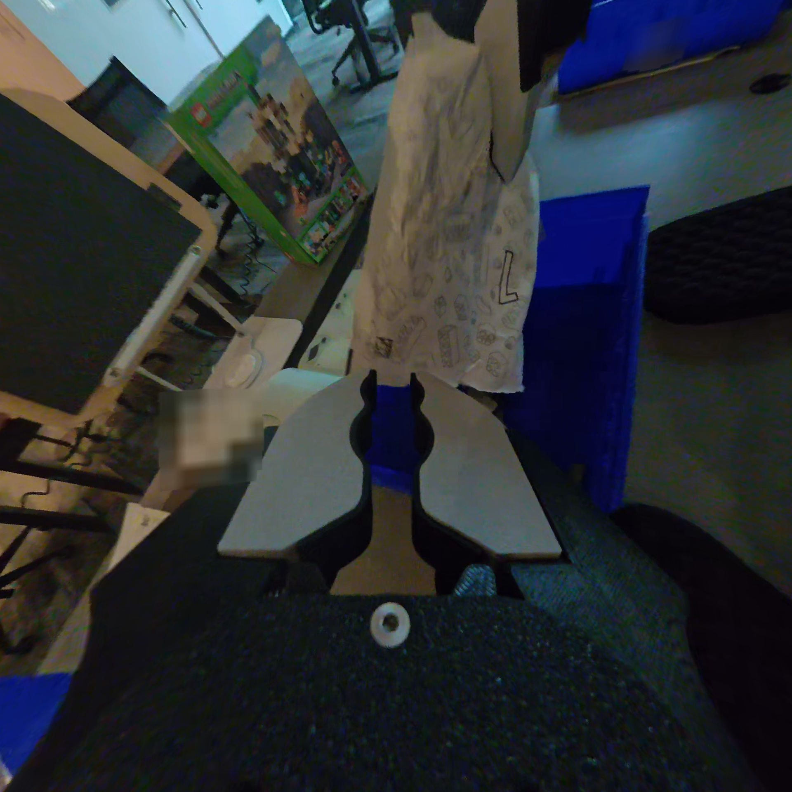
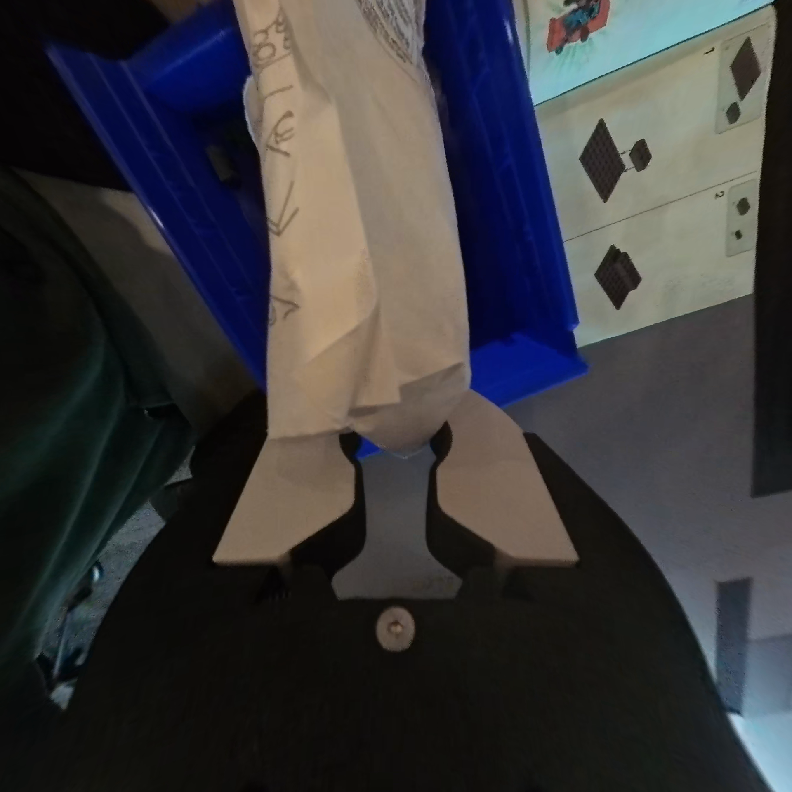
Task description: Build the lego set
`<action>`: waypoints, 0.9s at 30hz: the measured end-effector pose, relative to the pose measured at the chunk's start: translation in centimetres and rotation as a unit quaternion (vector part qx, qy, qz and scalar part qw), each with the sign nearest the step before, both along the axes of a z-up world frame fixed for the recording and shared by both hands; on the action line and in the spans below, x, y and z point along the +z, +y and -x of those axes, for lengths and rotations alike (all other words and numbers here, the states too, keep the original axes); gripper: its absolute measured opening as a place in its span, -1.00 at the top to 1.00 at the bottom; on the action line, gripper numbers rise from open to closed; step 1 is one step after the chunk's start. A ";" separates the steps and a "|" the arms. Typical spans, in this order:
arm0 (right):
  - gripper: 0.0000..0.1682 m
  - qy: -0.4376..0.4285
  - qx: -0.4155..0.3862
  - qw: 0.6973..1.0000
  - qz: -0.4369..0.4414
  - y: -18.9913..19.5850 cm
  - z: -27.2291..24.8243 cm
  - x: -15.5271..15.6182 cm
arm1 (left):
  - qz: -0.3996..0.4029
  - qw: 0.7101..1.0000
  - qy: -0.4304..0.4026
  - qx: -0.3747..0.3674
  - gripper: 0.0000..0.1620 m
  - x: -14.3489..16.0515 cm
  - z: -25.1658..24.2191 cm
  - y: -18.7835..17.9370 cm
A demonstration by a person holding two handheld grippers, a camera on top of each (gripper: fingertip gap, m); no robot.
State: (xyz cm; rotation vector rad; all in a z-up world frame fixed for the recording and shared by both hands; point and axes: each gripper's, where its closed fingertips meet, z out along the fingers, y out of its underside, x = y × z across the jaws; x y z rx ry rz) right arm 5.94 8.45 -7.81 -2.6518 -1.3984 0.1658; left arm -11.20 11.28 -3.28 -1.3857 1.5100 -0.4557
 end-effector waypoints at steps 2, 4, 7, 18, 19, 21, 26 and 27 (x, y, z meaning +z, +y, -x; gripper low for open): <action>0.67 -0.014 0.009 1.000 0.007 0.1 0.3 0.1 | -0.018 1.000 0.006 0.009 0.81 0.5 0.1 0.3; 0.68 -0.026 0.012 0.999 0.015 0.3 0.4 -0.1 | -0.020 1.000 0.020 0.008 0.79 0.2 -0.3 0.7; 0.69 -0.043 0.016 0.999 0.023 0.5 0.5 -0.2 | -0.005 0.999 0.040 -0.006 0.68 -0.7 -1.5 1.1; 0.70 -0.075 0.064 0.994 0.049 0.3 1.4 -0.5 | 0.007 0.989 0.092 -0.116 0.32 -2.7 -7.9 1.7; 0.70 -0.073 0.071 0.994 0.046 0.3 1.6 -0.6 | 0.016 0.985 0.101 -0.137 0.31 -3.2 -8.4 1.2; 0.71 -0.064 0.075 0.994 0.040 0.3 1.9 -0.8 | 0.031 0.981 0.097 -0.166 0.42 -3.5 -9.6 0.2; 0.87 -0.055 0.087 0.995 0.011 0.6 1.9 -0.7 | 0.023 0.981 0.099 -0.164 0.91 -3.6 -10.8 0.0; 0.87 -0.043 0.087 0.995 0.008 0.6 1.9 -0.7 | 0.028 0.982 0.096 -0.158 0.99 -3.6 -10.9 0.1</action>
